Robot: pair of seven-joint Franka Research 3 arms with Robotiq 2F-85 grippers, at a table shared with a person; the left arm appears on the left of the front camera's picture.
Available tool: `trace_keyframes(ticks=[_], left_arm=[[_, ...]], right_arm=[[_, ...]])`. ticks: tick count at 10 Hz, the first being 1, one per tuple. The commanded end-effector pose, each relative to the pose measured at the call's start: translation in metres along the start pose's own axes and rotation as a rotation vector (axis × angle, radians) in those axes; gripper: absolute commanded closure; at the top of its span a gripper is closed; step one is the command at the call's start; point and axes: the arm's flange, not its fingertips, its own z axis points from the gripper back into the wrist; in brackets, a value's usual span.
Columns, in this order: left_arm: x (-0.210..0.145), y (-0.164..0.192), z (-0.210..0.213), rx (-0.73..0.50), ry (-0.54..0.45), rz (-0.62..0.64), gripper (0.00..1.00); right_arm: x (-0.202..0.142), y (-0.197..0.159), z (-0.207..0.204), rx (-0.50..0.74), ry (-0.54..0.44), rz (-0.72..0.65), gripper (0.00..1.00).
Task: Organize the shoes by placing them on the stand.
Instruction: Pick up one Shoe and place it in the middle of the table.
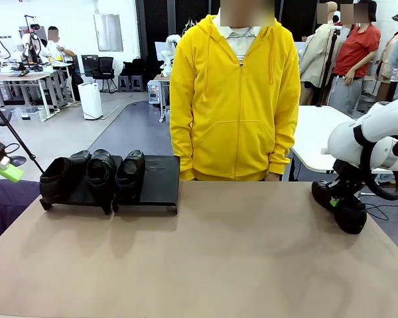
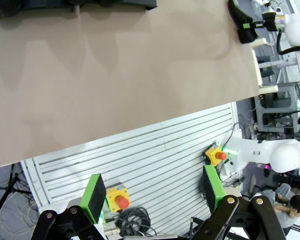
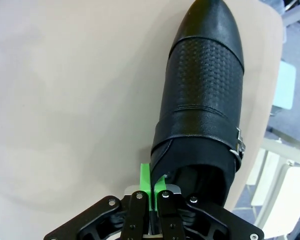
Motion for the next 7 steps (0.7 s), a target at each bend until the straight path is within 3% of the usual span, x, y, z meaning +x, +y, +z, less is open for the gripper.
trace_keyframes(ticks=[1, 4, 6, 7], left_arm=[[-0.001, 0.002, 0.002, 0.005, 0.006, -0.011, 0.0], [-0.001, 0.002, 0.002, 0.005, 0.006, -0.011, 0.0], [-0.001, 0.002, 0.002, 0.005, 0.006, -0.011, 0.0], [-0.001, 0.002, 0.002, 0.005, 0.006, -0.011, 0.0]], right_arm=[[0.002, -0.003, 0.021, 0.007, -0.016, 0.021, 1.0], [-0.031, 0.028, 0.11, 0.028, -0.036, -0.051, 1.0], [-0.097, 0.062, 0.187, 0.015, 0.003, -0.078, 1.0], [-0.13, 0.073, 0.205, 0.024, 0.015, -0.094, 1.0]])
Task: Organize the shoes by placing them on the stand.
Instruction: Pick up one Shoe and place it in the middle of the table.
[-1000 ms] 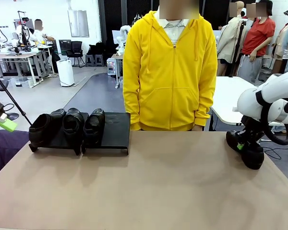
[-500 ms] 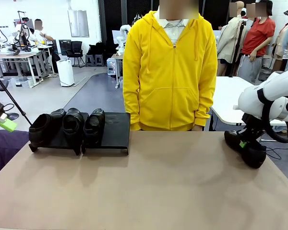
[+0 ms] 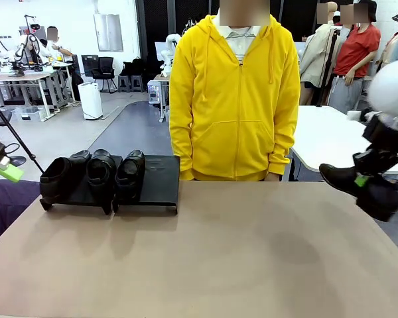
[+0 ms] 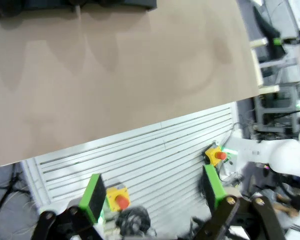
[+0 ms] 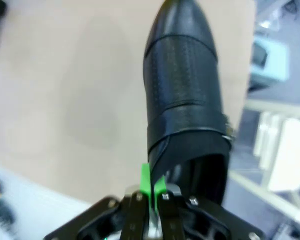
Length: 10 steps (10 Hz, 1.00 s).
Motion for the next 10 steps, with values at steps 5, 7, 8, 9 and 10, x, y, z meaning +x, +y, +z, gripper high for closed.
trace_keyframes(ticks=[5, 7, 8, 9, 10], left_arm=[[-0.001, 0.002, 0.002, 0.004, 0.005, -0.012, 0.0], [-0.001, 0.002, 0.002, 0.004, 0.005, -0.012, 0.0], [-0.001, 0.002, 0.002, 0.004, 0.005, -0.012, 0.0], [-0.001, 0.002, 0.002, 0.004, 0.005, -0.012, 0.0], [-0.001, 0.002, 0.002, 0.004, 0.005, -0.012, 0.0]], right_arm=[[-0.098, 0.023, 0.028, 0.029, 0.022, -0.029, 1.0], [-0.098, 0.023, 0.028, 0.029, 0.022, -0.029, 1.0], [-0.098, 0.023, 0.028, 0.029, 0.022, -0.029, 1.0], [-0.104, 0.021, 0.02, 0.055, 0.028, -0.022, 1.0], [-0.1, 0.073, 0.02, 0.039, -0.054, 0.031, 1.0]])
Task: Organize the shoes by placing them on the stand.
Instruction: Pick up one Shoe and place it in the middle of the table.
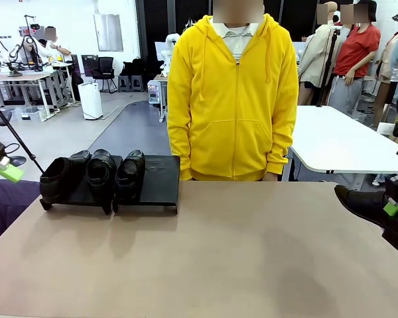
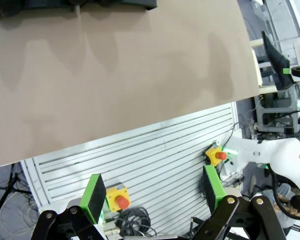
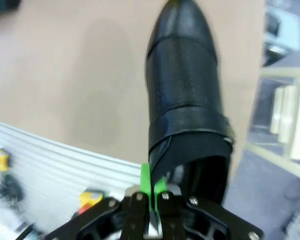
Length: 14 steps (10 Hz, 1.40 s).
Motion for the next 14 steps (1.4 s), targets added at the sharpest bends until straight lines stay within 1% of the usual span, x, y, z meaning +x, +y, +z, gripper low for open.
trace_keyframes(ticks=[1, 2, 4, 5, 7, 8, 9, 10, 11, 12, 14], left_arm=[[-0.001, 0.002, 0.002, 0.004, 0.005, -0.012, 0.0], [-0.001, 0.002, 0.002, 0.004, 0.005, -0.012, 0.0], [-0.001, 0.002, 0.002, 0.004, 0.005, -0.012, 0.0], [-0.001, 0.002, 0.002, 0.004, 0.005, -0.012, 0.0], [-0.001, 0.002, 0.002, 0.004, 0.005, -0.012, 0.0], [-0.001, 0.002, 0.002, 0.004, 0.005, -0.012, 0.0], [-0.001, 0.002, 0.002, 0.004, 0.005, -0.012, 0.0], [-0.001, 0.002, 0.002, 0.004, 0.005, -0.012, 0.0], [-0.001, 0.002, 0.002, 0.004, 0.005, -0.012, 0.0], [-0.001, 0.002, 0.002, 0.004, 0.005, -0.012, 0.0], [-0.001, 0.002, 0.002, 0.004, 0.005, -0.012, 0.0]], right_arm=[[0.005, 0.093, -0.007, 0.002, -0.114, 0.056, 1.0], [0.006, 0.136, -0.018, 0.012, -0.13, 0.047, 1.0], [0.011, 0.213, -0.05, -0.003, -0.117, 0.039, 1.0], [0.015, 0.253, -0.07, 0.01, -0.132, 0.052, 1.0], [0.03, 0.324, -0.108, 0.044, -0.097, -0.049, 1.0], [0.037, 0.353, -0.123, 0.042, -0.083, -0.124, 1.0], [0.043, 0.377, -0.14, 0.018, -0.065, -0.121, 1.0], [0.056, 0.395, -0.16, 0.003, -0.023, -0.138, 1.0], [0.066, 0.403, -0.173, -0.008, 0.001, -0.193, 1.0], [0.071, 0.406, -0.187, -0.031, 0.016, -0.21, 1.0], [0.069, 0.406, -0.209, -0.076, 0.022, -0.196, 1.0]])
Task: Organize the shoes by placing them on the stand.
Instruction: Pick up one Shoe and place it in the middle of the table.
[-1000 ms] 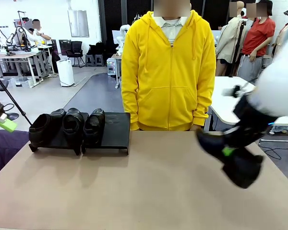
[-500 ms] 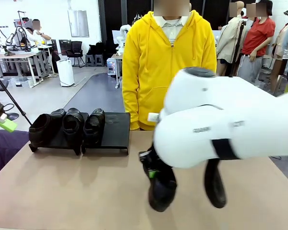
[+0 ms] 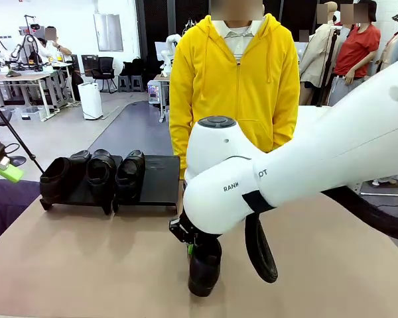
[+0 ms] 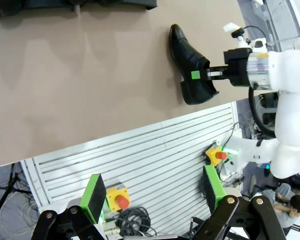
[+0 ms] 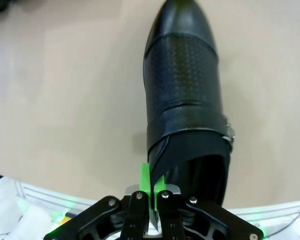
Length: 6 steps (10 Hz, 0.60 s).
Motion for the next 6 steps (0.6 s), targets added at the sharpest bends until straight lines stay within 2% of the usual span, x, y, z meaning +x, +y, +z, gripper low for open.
trace_keyframes(ticks=[1, 3, 4, 6], left_arm=[[-0.001, 0.002, 0.002, 0.004, 0.004, -0.012, 0.0], [-0.001, 0.002, 0.002, 0.004, 0.004, -0.012, 0.0], [-0.001, 0.002, 0.002, 0.004, 0.004, -0.012, 0.0], [-0.001, 0.002, 0.002, 0.004, 0.004, -0.012, 0.0]], right_arm=[[0.004, 0.017, -0.004, -0.04, -0.026, -0.004, 1.0], [-0.003, 0.008, -0.007, -0.02, 0.0, 0.106, 1.0], [-0.002, 0.004, -0.011, -0.022, 0.001, 0.026, 1.0], [-0.002, 0.004, -0.011, -0.022, 0.001, 0.026, 1.0]])
